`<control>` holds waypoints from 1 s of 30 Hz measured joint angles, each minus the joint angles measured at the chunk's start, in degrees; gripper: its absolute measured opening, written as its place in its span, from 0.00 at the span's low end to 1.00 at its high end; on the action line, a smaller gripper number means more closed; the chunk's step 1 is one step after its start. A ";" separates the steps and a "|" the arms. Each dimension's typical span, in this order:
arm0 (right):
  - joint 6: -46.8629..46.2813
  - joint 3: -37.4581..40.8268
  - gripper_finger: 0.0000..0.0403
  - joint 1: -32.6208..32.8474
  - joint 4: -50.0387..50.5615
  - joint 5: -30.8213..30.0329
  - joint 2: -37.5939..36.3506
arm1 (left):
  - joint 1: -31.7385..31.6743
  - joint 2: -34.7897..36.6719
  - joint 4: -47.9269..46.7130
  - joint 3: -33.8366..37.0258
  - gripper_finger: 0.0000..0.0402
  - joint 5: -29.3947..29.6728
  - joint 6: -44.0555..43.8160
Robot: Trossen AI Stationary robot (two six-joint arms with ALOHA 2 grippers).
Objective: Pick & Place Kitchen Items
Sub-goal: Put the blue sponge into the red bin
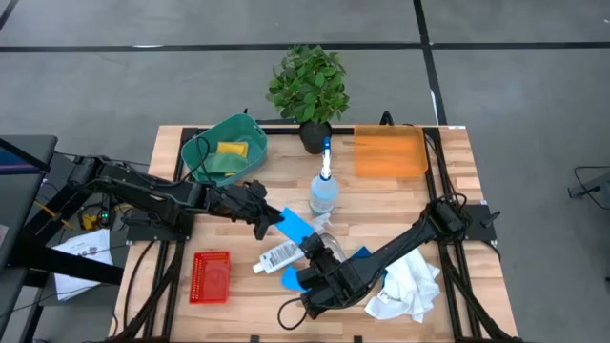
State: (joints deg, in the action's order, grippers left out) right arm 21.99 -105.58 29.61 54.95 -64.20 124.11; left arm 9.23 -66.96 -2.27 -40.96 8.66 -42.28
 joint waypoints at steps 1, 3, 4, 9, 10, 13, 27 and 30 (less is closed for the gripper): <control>0.08 0.00 0.00 0.00 0.01 -0.04 0.00 | 0.00 0.00 0.01 -0.01 0.20 -0.08 0.00; 0.09 0.00 0.00 0.00 0.01 -0.10 0.00 | 0.00 0.00 0.06 -0.01 0.13 -0.87 0.00; 0.10 0.00 0.00 0.00 0.01 -0.32 0.00 | 0.00 0.00 0.08 -0.01 0.08 -1.43 0.00; 0.10 0.00 0.00 -0.54 -0.19 -2.40 0.00 | 0.38 0.00 0.25 0.01 0.02 -3.15 0.27; 0.08 0.00 0.00 -0.66 -0.35 -2.78 0.00 | 0.40 0.00 0.24 0.01 0.01 -3.23 0.71; -0.31 0.00 0.00 -0.74 -1.27 -3.17 -0.04 | 0.42 0.00 0.19 0.01 0.01 -3.53 1.81; -17.21 0.07 0.23 1.68 6.12 4.82 -2.03 | -1.75 0.25 -7.37 0.01 0.00 -8.75 10.35; -22.44 0.03 0.29 2.19 10.38 6.17 -3.19 | -2.39 0.26 -9.69 0.01 0.00 -14.10 14.71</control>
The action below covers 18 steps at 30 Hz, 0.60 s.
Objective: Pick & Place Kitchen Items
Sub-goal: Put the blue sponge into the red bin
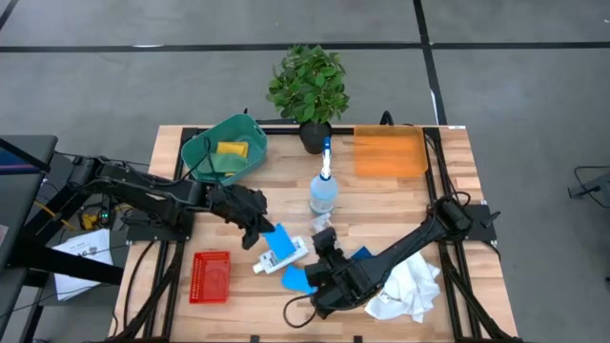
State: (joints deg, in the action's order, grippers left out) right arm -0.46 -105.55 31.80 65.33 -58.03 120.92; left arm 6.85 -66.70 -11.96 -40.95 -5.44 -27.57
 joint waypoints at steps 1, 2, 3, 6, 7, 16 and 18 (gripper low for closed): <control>-1.76 0.00 0.31 0.21 1.07 0.70 -0.43 | -0.07 0.00 -0.49 0.00 0.00 -1.94 1.48; -3.41 -0.06 0.33 0.28 1.76 1.54 -0.95 | -0.08 0.00 -1.04 0.00 0.00 -3.64 2.56; -5.26 -0.05 0.34 0.32 3.22 2.31 -1.48 | -0.08 0.01 -1.98 0.00 0.00 -5.30 3.52; -9.58 -0.03 0.38 0.74 6.05 3.72 -2.73 | -0.08 0.86 -5.51 0.00 0.00 -8.58 5.73; -10.72 -0.03 0.39 0.96 7.31 3.87 -3.23 | -0.08 1.49 -6.78 0.00 0.00 -9.19 6.20; -20.03 1.68 0.40 3.44 12.99 4.05 -6.89 | 1.25 16.15 -20.26 0.00 0.00 -14.52 9.69; -22.54 4.21 0.40 3.93 12.98 4.04 -8.49 | 2.34 20.25 -24.90 0.00 0.00 -14.48 9.51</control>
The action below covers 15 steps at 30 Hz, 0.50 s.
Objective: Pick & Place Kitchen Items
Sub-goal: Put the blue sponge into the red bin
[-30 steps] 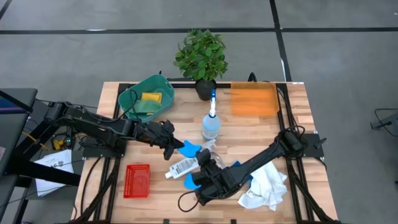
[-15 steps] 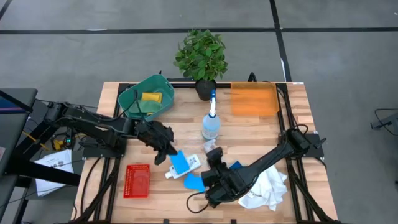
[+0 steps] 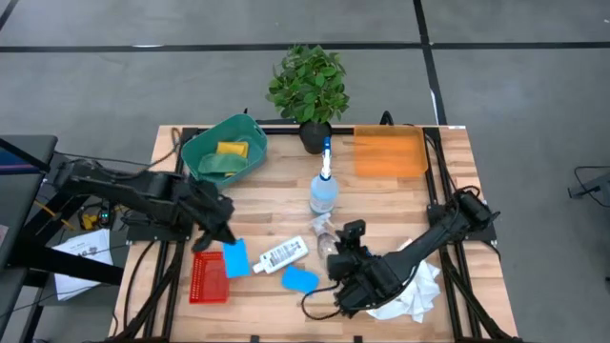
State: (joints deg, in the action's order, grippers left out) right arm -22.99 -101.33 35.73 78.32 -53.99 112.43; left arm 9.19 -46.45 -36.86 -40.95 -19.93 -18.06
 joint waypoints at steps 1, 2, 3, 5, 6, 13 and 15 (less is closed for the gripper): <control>-1.52 1.66 0.41 0.37 -0.06 -0.01 -1.04 | 0.62 1.70 -0.92 0.00 0.00 0.01 -0.25; -3.10 3.37 0.41 0.73 -0.07 0.00 -2.16 | 1.29 3.50 -1.76 0.00 0.00 0.04 -0.51; -4.85 5.05 0.41 1.11 -0.40 0.02 -3.36 | 1.90 5.25 -2.88 0.00 0.00 0.02 -0.96; -8.74 8.94 0.41 2.08 -1.15 -0.01 -6.42 | 3.13 7.82 -3.51 0.00 0.00 -0.02 -1.54; -10.54 10.81 0.41 2.54 -1.88 -0.04 -7.95 | 3.73 9.21 -4.29 -0.02 0.00 -0.05 -1.64; -19.37 24.02 0.41 6.02 -11.00 -1.84 -18.66 | 5.25 13.10 -10.59 0.00 0.00 0.06 -3.54; -20.76 26.62 0.41 6.59 -12.92 -1.82 -20.45 | 5.25 13.22 -11.61 0.00 0.00 0.13 -3.59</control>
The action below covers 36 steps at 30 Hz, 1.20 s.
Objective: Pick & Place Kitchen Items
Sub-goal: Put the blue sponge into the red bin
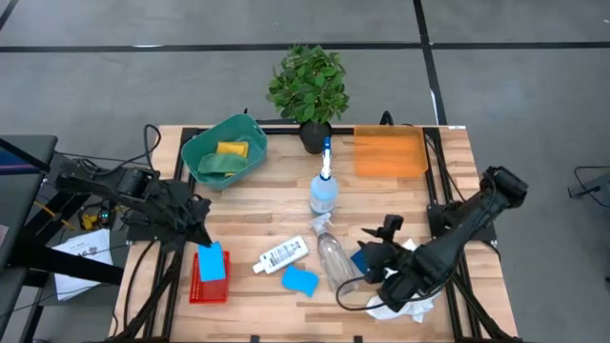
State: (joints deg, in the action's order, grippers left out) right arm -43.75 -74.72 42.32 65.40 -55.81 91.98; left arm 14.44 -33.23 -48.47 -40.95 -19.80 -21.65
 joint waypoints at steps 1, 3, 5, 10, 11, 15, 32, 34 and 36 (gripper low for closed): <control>-0.76 1.30 0.41 0.17 -0.71 -0.09 -0.85 | 0.00 -0.01 -0.55 0.01 0.00 0.08 -0.02; -2.72 3.53 0.41 0.74 -0.98 -0.63 -2.20 | 0.00 -0.07 -0.24 0.47 0.00 0.10 -0.02; -4.86 5.73 0.41 1.46 -1.85 -2.18 -3.42 | 0.00 -0.09 -0.43 1.32 0.00 0.18 -0.03; -11.02 10.87 0.42 3.75 -1.17 -4.41 -6.97 | -0.02 -0.11 -0.35 3.27 0.00 0.29 -0.02; -12.30 11.72 0.43 4.20 -1.33 -5.22 -7.80 | 0.00 0.01 -0.37 3.53 0.00 0.31 0.00; -17.46 15.57 0.43 6.42 -1.41 -9.07 -11.87 | -0.02 1.08 -0.26 4.77 0.00 0.31 0.07; -23.82 22.09 0.43 8.14 -3.86 -12.28 -15.43 | -0.02 3.89 -0.43 6.14 0.00 0.27 -0.72; -23.84 22.08 0.43 8.59 -4.21 -12.76 -15.43 | -0.02 3.89 -0.50 6.14 0.00 0.27 -1.10; -24.31 22.09 0.43 9.26 -4.25 -13.15 -15.43 | -0.02 3.91 -0.65 6.15 0.00 0.25 -1.09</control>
State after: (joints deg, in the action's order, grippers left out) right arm -68.05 -52.63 51.58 61.14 -68.96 76.55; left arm 14.41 -29.32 -49.12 -34.80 -19.55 -22.74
